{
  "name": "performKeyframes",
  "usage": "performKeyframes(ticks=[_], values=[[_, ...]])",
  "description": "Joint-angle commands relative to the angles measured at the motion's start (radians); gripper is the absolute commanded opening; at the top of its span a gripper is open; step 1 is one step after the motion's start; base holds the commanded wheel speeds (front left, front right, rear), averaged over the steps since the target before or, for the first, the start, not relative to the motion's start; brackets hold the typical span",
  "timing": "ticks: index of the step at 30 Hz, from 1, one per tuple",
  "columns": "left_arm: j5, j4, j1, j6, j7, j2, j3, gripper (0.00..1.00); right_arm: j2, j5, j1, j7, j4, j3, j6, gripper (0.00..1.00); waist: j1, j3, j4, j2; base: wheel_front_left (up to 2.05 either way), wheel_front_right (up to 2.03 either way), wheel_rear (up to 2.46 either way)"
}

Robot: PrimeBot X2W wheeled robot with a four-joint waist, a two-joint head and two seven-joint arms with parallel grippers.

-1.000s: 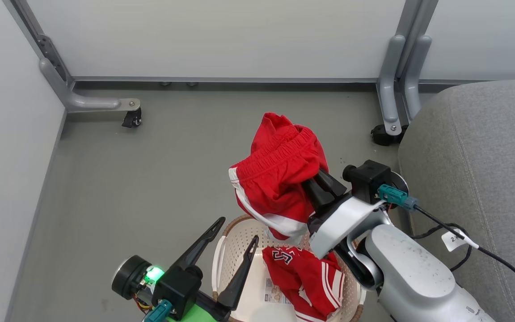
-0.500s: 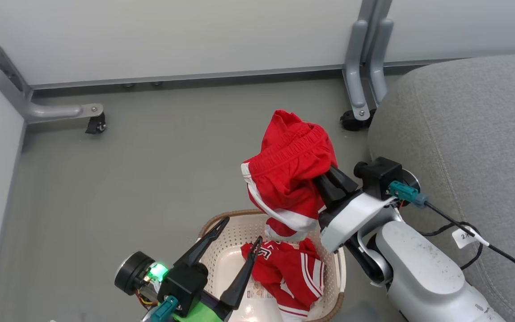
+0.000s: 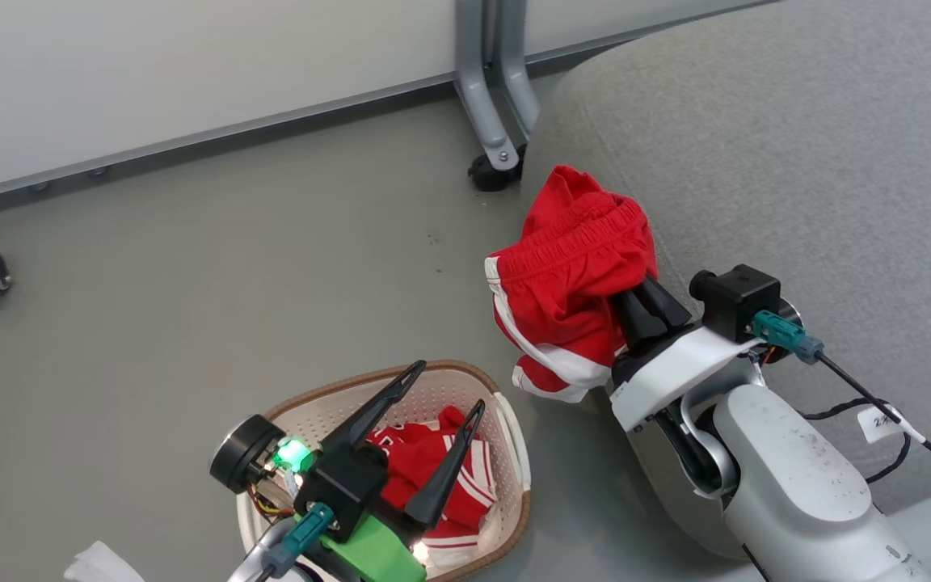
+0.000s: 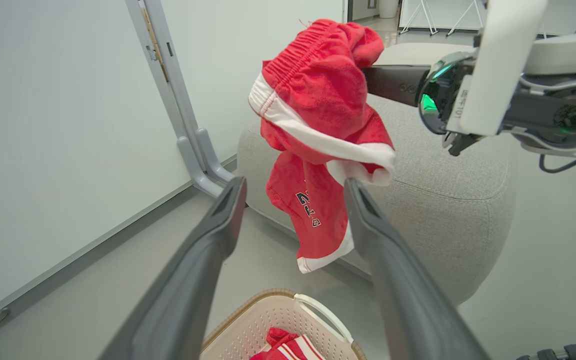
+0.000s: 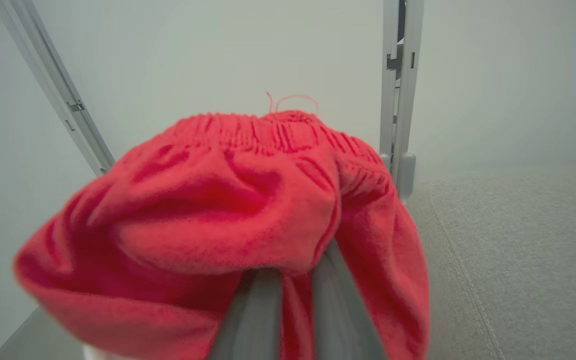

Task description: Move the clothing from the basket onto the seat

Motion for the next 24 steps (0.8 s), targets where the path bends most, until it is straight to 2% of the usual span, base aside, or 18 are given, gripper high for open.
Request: performKeyframes(ticks=[1, 7, 13, 17, 24], values=[[0.012, -0.003, -0.021, -0.002, 0.003, 0.013, 0.002, 1.0, 0.007, -0.008, 0.011, -0.003, -0.008, -0.012, 0.0, 0.0, 0.0, 0.067, -0.133, 0.0, 0.0, 0.0, 0.0], [0.014, -0.014, -0.052, -0.018, 0.026, 0.021, -0.005, 1.0, 0.018, -0.015, 0.024, -0.003, -0.018, -0.055, 0.0, 0.0, 0.0, 0.104, -0.216, 0.0, 0.0, 0.0, 0.0], [0.021, -0.021, -0.077, -0.019, 0.048, 0.034, -0.008, 1.0, 0.022, -0.015, 0.01, -0.003, -0.018, -0.099, 0.0, 0.0, 0.0, 0.146, -0.262, 0.0, 0.0, 0.0, 0.0], [0.028, -0.031, -0.105, -0.021, 0.064, 0.039, -0.007, 1.0, 0.009, -0.007, -0.016, -0.003, -0.011, -0.165, 0.0, 0.0, 0.0, 0.188, -0.262, 0.0, 0.0, 0.0, 0.0], [0.062, -0.063, -0.195, -0.033, 0.085, 0.061, 0.009, 1.0, -0.015, -0.009, -0.106, -0.003, -0.027, -0.313, 0.0, 0.0, 0.0, 0.298, -0.218, 0.0, 0.0, 0.0, 0.0]])
